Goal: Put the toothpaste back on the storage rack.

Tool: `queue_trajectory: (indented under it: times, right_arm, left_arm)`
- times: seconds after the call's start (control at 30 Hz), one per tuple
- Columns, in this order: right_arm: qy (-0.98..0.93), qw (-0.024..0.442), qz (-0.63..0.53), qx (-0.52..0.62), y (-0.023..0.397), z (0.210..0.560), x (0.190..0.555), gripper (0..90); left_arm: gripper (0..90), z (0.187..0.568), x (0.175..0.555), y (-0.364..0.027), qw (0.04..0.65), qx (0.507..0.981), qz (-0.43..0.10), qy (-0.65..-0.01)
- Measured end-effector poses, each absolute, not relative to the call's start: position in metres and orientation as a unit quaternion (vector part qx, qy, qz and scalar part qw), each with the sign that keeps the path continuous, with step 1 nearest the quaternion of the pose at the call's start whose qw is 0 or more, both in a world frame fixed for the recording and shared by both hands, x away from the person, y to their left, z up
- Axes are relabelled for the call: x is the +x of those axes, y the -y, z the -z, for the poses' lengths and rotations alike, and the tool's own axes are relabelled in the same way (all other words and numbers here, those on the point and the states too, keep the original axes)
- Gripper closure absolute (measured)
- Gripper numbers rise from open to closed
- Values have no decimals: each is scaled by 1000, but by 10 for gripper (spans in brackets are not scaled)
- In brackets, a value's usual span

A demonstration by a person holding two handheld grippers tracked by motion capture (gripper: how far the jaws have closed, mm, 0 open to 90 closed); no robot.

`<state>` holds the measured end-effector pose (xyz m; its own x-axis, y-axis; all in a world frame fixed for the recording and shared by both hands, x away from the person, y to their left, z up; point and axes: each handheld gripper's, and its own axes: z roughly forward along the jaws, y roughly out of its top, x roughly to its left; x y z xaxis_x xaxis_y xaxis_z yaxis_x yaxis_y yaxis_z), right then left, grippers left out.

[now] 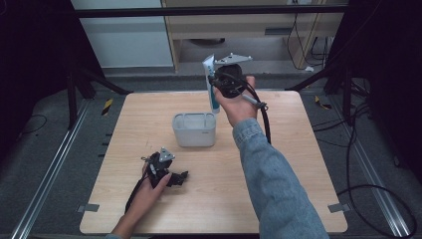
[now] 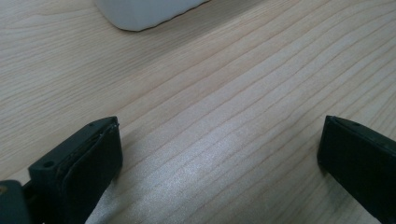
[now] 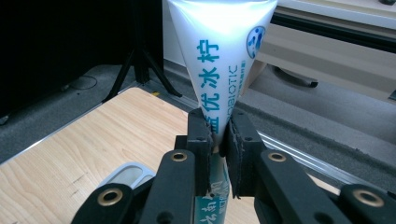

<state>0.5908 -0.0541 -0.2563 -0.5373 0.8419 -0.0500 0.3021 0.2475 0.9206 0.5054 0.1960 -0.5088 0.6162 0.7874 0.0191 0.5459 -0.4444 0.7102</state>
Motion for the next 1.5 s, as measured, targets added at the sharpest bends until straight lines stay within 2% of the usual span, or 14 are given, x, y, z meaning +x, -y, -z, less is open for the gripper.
queue_trajectory:
  times: [0.4,0.7,1.5]
  right_arm:
    - [-740,289,-473,382,39,258,596,807]
    - [-741,270,-486,376,27,264,597,807]
    - [-746,261,-487,371,14,274,596,807]
  left_arm:
    - [0,509,506,-196,342,831,-177,-400]
    - [0,509,506,-196,343,831,-177,-401]
    - [0,509,506,-196,342,831,-178,-401]
